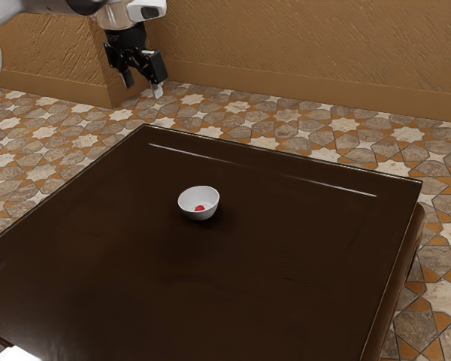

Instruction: Take strawberry from the bowl

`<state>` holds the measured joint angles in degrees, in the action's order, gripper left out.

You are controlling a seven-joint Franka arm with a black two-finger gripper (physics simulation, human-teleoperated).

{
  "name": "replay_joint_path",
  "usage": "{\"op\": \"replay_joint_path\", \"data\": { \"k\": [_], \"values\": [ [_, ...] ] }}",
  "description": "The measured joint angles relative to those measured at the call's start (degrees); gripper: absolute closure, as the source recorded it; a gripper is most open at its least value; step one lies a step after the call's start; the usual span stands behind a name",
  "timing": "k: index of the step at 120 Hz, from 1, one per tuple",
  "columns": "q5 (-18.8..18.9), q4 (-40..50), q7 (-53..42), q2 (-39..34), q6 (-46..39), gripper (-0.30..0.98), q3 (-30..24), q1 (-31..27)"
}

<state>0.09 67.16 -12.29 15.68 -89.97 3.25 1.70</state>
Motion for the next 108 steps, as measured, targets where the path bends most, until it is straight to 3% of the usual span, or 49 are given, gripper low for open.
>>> {"op": "replay_joint_path", "data": {
  "k": [20, 64, 79, 108],
  "values": [
    [0.03, -0.11, 0.12, 1.50, -1.14, 0.00, -0.36, 0.01],
    [-4.19, -3.16, 18.07, 28.88, -28.44, 0.00, -1.07, 0.20],
    [-10.00, -2.58, 24.10, 30.92, -32.17, 0.00, 3.02, 0.70],
    [-18.96, -1.75, 35.38, 32.13, -33.13, 0.00, 4.46, 0.39]
  ]
}}
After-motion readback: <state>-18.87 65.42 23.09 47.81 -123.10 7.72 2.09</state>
